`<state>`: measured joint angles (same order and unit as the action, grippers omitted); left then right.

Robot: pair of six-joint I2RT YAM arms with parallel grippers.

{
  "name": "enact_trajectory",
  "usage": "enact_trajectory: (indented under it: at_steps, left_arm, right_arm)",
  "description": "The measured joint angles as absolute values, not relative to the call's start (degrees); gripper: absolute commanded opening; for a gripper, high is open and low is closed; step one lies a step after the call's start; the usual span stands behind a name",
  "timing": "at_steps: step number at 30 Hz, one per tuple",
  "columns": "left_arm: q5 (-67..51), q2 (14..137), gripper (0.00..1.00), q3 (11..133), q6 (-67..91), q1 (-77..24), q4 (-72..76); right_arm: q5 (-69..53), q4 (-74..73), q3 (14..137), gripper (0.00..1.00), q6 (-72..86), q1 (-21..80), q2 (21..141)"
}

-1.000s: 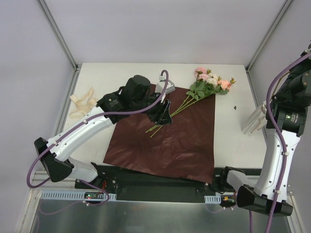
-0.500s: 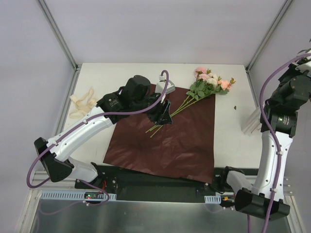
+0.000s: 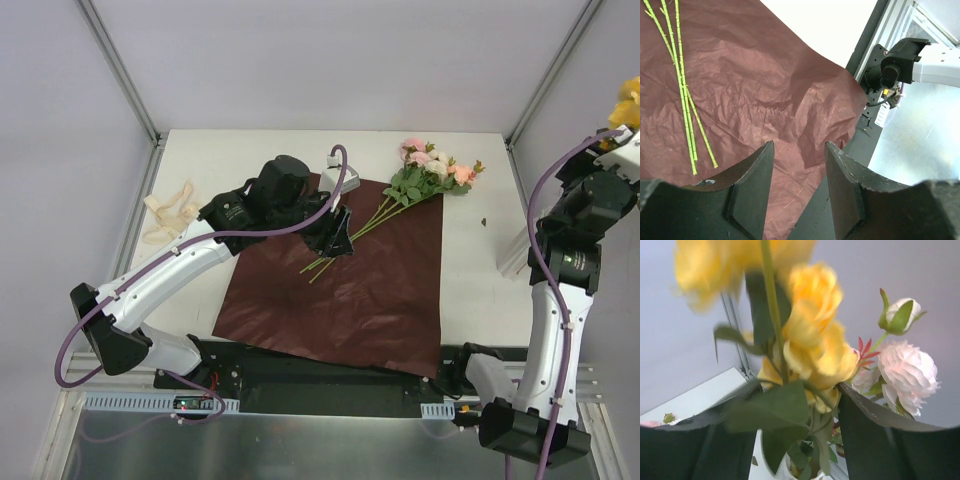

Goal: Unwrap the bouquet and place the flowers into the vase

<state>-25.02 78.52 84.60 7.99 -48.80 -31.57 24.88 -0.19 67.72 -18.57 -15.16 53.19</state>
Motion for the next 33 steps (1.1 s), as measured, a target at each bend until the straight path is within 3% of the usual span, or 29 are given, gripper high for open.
enact_trajectory:
  at_steps: [3,5,25,33]
  left_arm:
    - [-24.99,78.52,0.44,84.6,7.94,-48.8,-32.01]
    - [-24.97,78.52,0.45,84.6,7.9,-48.8,-32.03]
    - [-21.96,78.32,0.45,84.58,6.87,-48.8,-32.08]
    - [-20.47,79.0,0.45,84.58,6.79,-48.8,-32.21]
  right_arm:
    - [25.67,-2.48,67.24,0.82,-17.91,-15.16,51.83]
    - [25.63,-4.32,66.78,1.0,-17.17,-15.16,50.81]
    - [17.63,-28.62,68.58,0.97,-12.21,-13.96,36.27]
    - [-8.38,-28.16,67.13,0.97,-4.69,-6.35,36.38]
